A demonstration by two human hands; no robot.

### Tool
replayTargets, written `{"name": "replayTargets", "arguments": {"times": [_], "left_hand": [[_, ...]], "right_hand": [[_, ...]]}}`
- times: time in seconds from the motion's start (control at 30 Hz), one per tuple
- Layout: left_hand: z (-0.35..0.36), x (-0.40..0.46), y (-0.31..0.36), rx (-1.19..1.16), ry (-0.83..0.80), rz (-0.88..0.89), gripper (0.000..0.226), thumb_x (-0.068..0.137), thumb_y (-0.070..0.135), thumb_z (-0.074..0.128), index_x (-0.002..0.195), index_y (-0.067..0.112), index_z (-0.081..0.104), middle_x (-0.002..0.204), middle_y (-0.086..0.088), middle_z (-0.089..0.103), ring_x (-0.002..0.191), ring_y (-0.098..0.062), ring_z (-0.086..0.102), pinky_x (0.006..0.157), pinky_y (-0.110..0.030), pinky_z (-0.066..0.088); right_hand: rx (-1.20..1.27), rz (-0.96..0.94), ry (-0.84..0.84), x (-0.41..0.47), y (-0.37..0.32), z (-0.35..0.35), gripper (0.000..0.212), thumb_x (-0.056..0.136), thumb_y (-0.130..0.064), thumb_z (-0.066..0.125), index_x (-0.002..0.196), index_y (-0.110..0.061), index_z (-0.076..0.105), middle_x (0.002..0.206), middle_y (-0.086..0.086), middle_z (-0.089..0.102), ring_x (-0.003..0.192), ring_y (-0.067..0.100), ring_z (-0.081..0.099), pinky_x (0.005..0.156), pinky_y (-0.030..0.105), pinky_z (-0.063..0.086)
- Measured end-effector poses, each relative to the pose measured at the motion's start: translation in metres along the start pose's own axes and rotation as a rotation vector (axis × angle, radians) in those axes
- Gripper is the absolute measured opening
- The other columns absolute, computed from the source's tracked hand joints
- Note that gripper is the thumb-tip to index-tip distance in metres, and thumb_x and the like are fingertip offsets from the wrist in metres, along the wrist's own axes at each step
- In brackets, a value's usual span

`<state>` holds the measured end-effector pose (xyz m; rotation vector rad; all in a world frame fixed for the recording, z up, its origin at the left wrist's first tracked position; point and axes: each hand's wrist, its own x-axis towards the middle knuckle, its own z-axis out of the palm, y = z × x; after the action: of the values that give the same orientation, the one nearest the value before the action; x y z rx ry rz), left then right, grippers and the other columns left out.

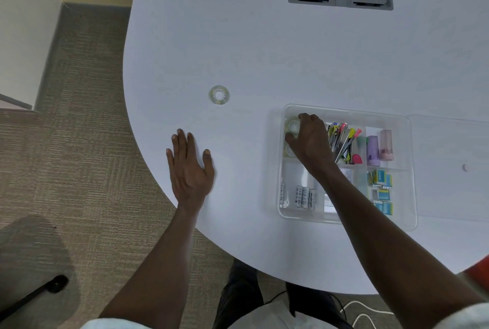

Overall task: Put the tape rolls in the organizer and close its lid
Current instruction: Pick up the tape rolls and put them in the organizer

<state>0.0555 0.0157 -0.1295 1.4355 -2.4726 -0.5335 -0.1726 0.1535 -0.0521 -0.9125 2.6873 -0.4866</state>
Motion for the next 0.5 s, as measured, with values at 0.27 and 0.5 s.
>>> {"name": "replayTargets", "arguments": {"times": [0.27, 0.5], "left_hand": [[0.0022, 0.0011, -0.0017, -0.003, 0.006, 0.000, 0.061, 0.105, 0.040, 0.040, 0.156, 0.007, 0.033, 0.168, -0.012, 0.024, 0.159, -0.025, 0.016, 0.129, -0.049, 0.017], [0.0021, 0.0009, -0.0027, -0.001, -0.006, -0.002, 0.062, 0.104, 0.042, 0.039, 0.156, 0.008, 0.031, 0.168, -0.011, 0.022, 0.159, -0.024, 0.014, 0.130, -0.047, 0.014]], "right_hand": [[-0.011, 0.005, -0.012, 0.0012, -0.0029, 0.0006, 0.033, 0.079, -0.007, 0.066, 0.106, 0.007, 0.054, 0.096, 0.024, 0.059, 0.091, 0.038, 0.053, 0.080, 0.047, 0.045], [-0.031, -0.031, 0.008, -0.0014, -0.0009, 0.0032, 0.041, 0.077, -0.003, 0.069, 0.111, 0.011, 0.052, 0.098, 0.028, 0.060, 0.092, 0.042, 0.055, 0.081, 0.050, 0.047]]}}
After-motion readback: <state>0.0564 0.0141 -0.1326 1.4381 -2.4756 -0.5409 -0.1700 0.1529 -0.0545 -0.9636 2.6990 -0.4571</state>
